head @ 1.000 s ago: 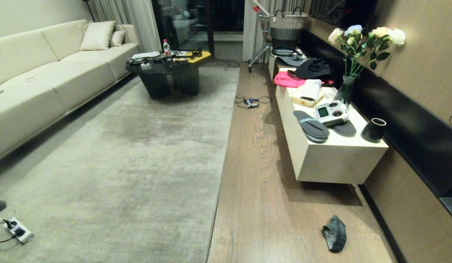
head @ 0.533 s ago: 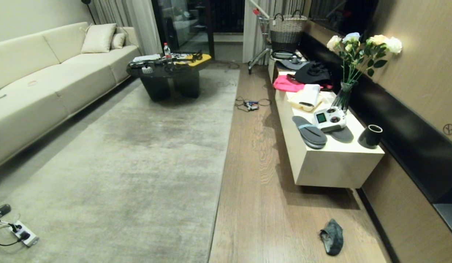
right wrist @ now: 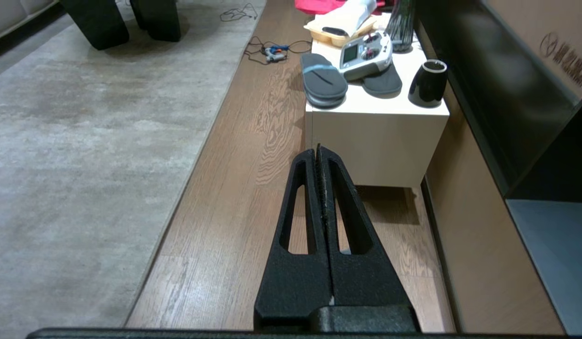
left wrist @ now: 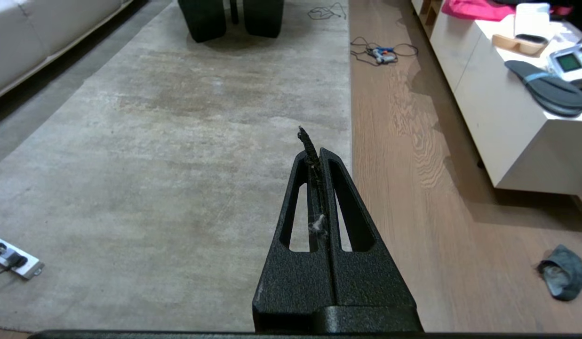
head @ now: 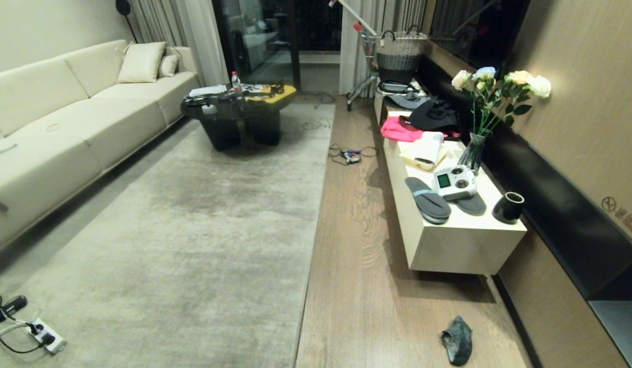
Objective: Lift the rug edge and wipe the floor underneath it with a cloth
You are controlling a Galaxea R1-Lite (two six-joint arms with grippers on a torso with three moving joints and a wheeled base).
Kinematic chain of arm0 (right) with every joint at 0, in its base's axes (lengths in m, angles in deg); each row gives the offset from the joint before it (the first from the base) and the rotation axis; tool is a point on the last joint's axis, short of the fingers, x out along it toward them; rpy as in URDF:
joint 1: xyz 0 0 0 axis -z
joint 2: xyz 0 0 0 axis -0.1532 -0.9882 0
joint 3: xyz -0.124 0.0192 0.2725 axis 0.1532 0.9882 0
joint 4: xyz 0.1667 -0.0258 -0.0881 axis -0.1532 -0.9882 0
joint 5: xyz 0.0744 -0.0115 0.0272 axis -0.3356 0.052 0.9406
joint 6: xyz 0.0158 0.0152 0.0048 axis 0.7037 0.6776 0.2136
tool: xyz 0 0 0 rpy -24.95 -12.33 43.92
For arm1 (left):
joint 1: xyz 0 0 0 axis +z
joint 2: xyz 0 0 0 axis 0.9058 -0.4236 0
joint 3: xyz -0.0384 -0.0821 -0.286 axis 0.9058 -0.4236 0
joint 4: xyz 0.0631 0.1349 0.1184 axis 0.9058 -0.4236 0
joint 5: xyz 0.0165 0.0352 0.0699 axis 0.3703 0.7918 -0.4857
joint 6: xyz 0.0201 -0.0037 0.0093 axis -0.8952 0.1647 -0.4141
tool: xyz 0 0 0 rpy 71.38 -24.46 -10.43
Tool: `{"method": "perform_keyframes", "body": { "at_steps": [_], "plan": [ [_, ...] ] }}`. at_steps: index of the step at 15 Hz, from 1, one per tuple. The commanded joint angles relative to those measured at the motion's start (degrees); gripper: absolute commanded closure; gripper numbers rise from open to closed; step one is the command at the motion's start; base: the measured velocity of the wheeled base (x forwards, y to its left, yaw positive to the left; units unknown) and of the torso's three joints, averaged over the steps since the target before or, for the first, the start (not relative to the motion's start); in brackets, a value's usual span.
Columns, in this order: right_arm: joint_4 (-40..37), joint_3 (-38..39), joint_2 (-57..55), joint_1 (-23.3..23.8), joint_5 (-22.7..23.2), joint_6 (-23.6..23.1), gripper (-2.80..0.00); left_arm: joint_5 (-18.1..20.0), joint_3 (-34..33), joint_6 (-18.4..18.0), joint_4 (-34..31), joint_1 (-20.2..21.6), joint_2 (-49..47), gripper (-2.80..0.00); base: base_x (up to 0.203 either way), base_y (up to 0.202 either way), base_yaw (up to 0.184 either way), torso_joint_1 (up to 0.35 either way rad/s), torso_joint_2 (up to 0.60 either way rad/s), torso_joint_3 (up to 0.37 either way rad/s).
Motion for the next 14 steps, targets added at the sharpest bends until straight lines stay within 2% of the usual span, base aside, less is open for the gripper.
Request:
{"method": "perform_keyframes", "body": {
  "at_steps": [1, 14],
  "plan": [
    [0.04, 0.0, -0.09, -0.02, 0.03, -0.01, 0.0, -0.05, 0.0, 0.02, -0.01, 0.0, -0.06, 0.0, 0.0, 0.0, 0.0, 0.119, -0.48, -0.369],
    [0.04, 0.0, -0.09, -0.02, 0.02, -0.01, 0.0, -0.05, 0.0, 0.02, -0.01, 0.0, -0.06, 0.0, 0.0, 0.0, 0.0, 0.179, -0.54, -0.364]
  ]
}}
